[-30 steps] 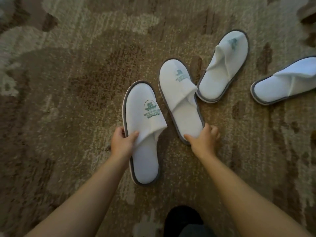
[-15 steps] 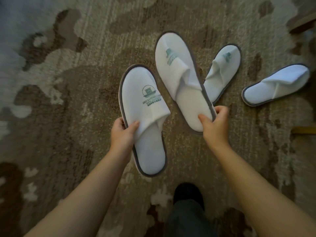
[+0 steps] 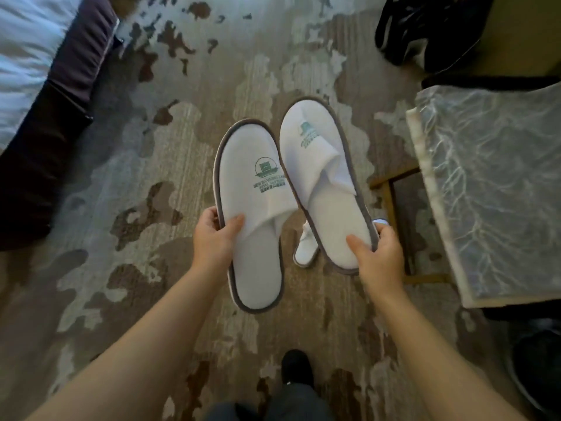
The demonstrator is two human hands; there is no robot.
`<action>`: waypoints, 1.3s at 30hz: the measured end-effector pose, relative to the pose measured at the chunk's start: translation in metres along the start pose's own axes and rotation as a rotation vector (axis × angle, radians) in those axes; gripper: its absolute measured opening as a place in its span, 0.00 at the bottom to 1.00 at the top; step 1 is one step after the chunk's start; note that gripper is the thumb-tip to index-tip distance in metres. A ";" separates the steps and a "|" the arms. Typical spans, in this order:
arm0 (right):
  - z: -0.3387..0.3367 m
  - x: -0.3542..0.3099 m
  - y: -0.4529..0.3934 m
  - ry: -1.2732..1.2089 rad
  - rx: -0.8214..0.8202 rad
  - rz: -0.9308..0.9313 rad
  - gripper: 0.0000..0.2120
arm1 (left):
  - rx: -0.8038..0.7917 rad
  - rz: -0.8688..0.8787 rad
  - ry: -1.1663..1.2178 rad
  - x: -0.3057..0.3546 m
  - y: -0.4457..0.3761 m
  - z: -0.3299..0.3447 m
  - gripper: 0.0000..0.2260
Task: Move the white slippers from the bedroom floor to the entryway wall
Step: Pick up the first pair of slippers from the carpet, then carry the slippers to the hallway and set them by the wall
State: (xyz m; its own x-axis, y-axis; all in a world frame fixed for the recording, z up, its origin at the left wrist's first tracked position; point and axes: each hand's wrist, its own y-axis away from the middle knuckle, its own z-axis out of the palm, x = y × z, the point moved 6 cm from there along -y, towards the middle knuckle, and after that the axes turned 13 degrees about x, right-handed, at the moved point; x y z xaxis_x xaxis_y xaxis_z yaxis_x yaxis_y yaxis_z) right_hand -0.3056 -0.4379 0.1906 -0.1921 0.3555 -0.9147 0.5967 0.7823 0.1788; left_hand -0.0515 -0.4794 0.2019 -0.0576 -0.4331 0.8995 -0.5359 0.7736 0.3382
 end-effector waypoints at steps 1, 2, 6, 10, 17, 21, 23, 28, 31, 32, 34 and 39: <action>-0.013 -0.015 -0.001 -0.016 0.036 -0.001 0.11 | -0.031 0.017 0.020 0.020 0.006 0.008 0.05; -0.026 -0.027 -0.002 -0.027 0.081 -0.004 0.11 | -0.066 0.039 0.034 0.038 0.012 0.016 0.05; -0.084 -0.062 0.003 -0.067 0.316 -0.006 0.12 | -0.253 0.126 0.035 0.096 0.035 0.058 0.07; -0.141 -0.071 0.030 -0.088 0.570 0.072 0.11 | -0.512 0.186 0.015 0.133 0.070 0.107 0.05; -0.222 -0.064 0.155 -0.115 1.082 0.283 0.12 | -1.054 0.242 -0.126 0.151 0.187 0.156 0.06; -0.256 -0.056 0.253 -0.158 1.314 0.408 0.13 | -1.336 0.297 -0.209 0.132 0.280 0.151 0.05; -0.267 -0.050 0.310 -0.196 1.441 0.448 0.12 | -1.477 0.317 -0.279 0.116 0.331 0.139 0.04; -0.265 -0.036 0.473 -0.277 1.799 0.562 0.12 | -1.798 0.487 -0.392 0.066 0.470 0.070 0.04; -0.246 -0.028 0.580 -0.251 2.021 0.652 0.12 | -1.996 0.558 -0.439 0.023 0.550 -0.002 0.07; -0.238 -0.026 0.614 -0.249 2.091 0.665 0.11 | -2.047 0.565 -0.453 0.007 0.574 -0.029 0.09; -0.225 -0.021 0.679 -0.274 2.208 0.675 0.09 | -2.139 0.541 -0.484 -0.026 0.617 -0.087 0.09; -0.203 -0.009 0.821 -0.250 2.425 0.709 0.09 | -2.397 0.505 -0.535 -0.096 0.697 -0.232 0.07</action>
State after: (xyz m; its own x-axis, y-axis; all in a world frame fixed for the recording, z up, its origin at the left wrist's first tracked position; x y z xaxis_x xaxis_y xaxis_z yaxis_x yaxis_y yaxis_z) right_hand 0.0276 0.3052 0.4193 0.2529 0.0108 -0.9674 -0.0348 -0.9992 -0.0202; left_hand -0.2243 0.2091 0.4152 -0.1237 0.1137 0.9858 0.9158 -0.3694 0.1576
